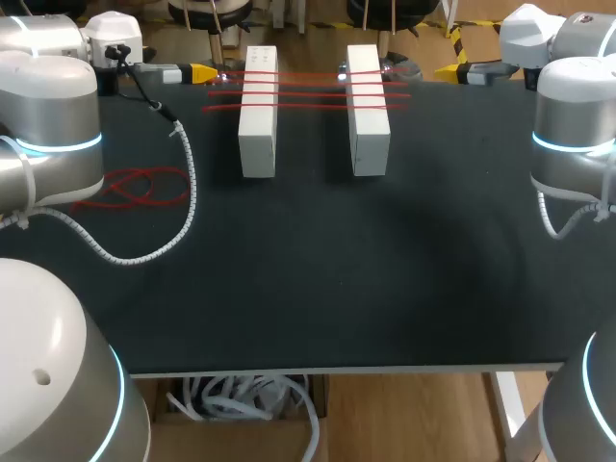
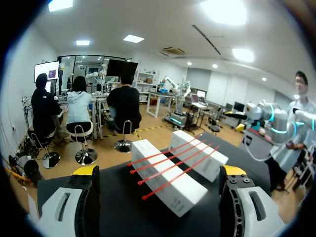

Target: Grab the tape and strap the tape.

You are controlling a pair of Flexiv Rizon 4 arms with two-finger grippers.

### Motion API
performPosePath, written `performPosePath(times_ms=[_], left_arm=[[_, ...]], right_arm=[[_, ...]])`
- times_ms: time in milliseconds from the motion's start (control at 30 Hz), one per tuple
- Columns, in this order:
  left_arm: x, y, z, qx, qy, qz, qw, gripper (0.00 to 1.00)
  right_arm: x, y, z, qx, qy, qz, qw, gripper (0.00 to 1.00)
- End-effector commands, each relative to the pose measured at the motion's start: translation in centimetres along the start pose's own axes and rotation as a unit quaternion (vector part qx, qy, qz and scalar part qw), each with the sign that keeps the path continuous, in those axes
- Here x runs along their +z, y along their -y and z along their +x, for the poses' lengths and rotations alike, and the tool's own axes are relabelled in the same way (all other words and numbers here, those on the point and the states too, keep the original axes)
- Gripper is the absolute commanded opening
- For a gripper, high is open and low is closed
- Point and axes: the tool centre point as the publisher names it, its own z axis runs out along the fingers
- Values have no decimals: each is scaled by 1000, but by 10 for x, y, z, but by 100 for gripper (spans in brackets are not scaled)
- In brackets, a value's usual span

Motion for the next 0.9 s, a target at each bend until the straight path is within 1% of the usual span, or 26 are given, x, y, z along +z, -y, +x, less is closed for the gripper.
performPosePath(times_ms=[33,167,233,333,467,600,633,900], left_arm=[[3,-5,-1,31,-47,-11,998,100],[3,-10,1,73,-106,-11,992,100],[5,-14,2,78,-133,-16,988,100],[9,-18,6,90,-174,-12,981,100],[16,-23,12,117,-217,13,969,100],[19,-26,17,131,-227,14,965,100],[19,-26,18,129,-228,5,965,100],[19,-26,18,129,-228,5,965,100]], right_arm=[[0,0,0,0,0,-1,1000,100],[0,0,0,0,0,-1,1000,100],[0,0,0,0,0,-1,1000,100],[0,0,0,0,0,-1,1000,100],[0,0,0,0,0,-1,1000,100],[0,0,0,0,0,-1,1000,100],[0,0,0,0,0,-1,1000,100],[0,0,0,0,0,-1,1000,100]])
